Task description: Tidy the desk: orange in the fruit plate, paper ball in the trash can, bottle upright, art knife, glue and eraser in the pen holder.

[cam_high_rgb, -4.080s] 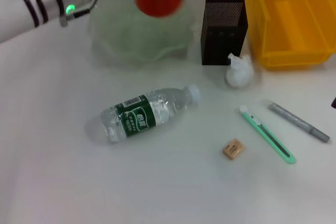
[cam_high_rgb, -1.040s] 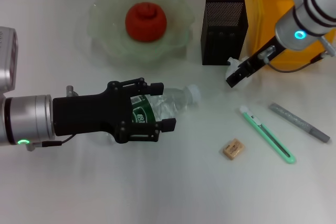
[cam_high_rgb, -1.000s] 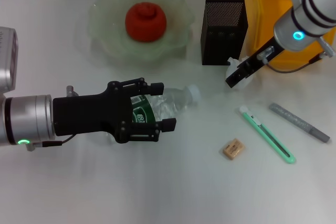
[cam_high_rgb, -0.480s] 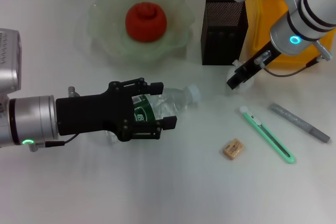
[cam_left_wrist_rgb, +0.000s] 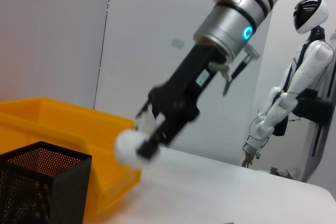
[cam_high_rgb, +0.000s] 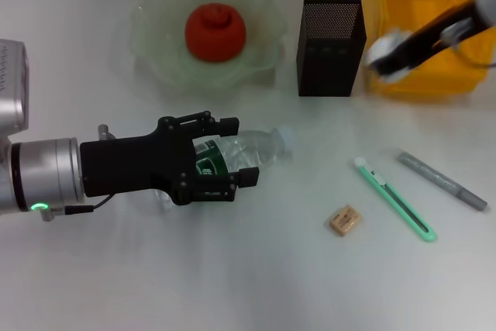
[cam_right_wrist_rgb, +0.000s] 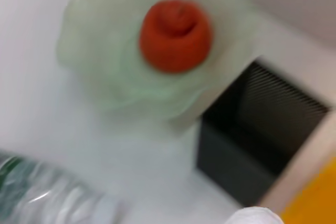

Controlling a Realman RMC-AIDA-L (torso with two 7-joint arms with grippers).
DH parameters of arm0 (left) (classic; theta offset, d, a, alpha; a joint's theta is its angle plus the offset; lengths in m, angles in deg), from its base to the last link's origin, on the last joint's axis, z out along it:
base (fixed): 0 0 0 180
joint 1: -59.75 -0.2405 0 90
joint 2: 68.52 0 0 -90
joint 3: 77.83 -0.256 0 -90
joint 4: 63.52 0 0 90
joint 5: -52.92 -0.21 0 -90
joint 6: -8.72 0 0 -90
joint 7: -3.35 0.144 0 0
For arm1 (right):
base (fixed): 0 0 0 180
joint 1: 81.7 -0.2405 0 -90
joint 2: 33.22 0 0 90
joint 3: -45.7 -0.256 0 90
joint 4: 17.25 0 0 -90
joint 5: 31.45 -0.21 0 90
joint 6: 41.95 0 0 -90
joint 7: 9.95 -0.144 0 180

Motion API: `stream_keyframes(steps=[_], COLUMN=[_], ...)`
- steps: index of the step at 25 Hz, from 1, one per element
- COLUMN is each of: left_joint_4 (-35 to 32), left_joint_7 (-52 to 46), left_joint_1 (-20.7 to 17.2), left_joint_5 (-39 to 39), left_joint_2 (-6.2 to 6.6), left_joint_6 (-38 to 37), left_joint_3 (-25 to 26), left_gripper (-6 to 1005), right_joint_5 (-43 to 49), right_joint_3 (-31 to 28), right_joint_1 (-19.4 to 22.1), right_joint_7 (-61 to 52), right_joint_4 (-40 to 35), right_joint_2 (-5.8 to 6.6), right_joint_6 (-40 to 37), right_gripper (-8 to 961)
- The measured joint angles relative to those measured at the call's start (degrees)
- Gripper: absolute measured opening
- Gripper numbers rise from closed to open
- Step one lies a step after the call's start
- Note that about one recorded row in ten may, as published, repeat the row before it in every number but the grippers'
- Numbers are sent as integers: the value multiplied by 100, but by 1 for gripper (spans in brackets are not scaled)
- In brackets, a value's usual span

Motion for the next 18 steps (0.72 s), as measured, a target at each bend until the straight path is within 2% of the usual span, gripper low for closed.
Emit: stream_keyframes(steps=[4, 11, 15, 18], left_joint_4=[0, 3, -35, -46], left_joint_7=[-5, -124, -498, -753], left_joint_1=[11, 33, 73, 153], left_joint_5=[0, 9, 13, 9], left_joint_2=[2, 3, 14, 39], left_joint_6=[0, 78, 384, 558], left_joint_3=[8, 21, 13, -36], left_gripper=[842, 842, 841, 841], right_joint_5=[629, 606, 431, 386], right_joint_3=[-164, -386, -391, -394], right_joint_1=[241, 259, 262, 317], right_joint_7=[-140, -101, 42, 70], right_joint_4=[-343, 708, 962, 980], right_joint_2=[-7, -1, 0, 1], right_joint_6=[671, 2268, 2547, 2632], right_gripper=[526, 550, 564, 620])
